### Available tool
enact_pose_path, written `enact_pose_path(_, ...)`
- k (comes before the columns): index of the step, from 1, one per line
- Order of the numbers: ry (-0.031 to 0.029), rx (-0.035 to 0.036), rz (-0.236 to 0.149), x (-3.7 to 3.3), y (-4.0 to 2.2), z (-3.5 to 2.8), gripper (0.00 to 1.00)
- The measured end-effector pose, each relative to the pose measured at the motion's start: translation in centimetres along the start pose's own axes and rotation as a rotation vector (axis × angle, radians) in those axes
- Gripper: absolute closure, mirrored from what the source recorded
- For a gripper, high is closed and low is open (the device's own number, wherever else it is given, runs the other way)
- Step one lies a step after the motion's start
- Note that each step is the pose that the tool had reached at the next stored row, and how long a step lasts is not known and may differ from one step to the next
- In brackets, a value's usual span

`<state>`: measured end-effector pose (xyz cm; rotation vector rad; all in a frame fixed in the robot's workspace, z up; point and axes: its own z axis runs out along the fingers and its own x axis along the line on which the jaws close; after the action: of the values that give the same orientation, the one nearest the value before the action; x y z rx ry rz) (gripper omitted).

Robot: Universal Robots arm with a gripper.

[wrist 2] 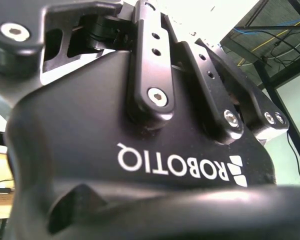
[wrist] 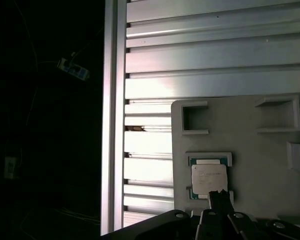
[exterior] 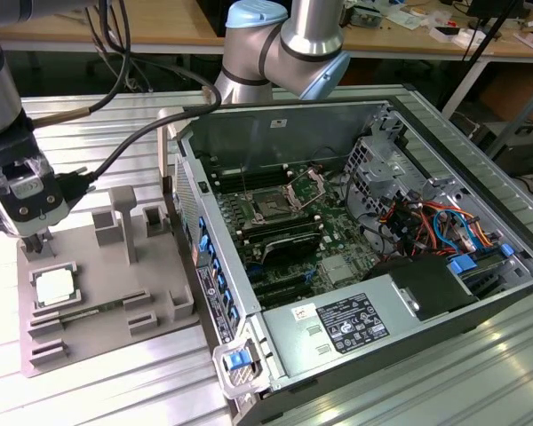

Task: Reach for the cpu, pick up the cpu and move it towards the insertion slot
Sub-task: 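Reach for the cpu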

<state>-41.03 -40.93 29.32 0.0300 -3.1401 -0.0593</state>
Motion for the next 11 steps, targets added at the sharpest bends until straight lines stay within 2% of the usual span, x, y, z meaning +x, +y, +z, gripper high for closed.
enact_pose_path(11, 0.0001, 0.0, 0.0, 0.07, -0.2, 0.15, 0.89)
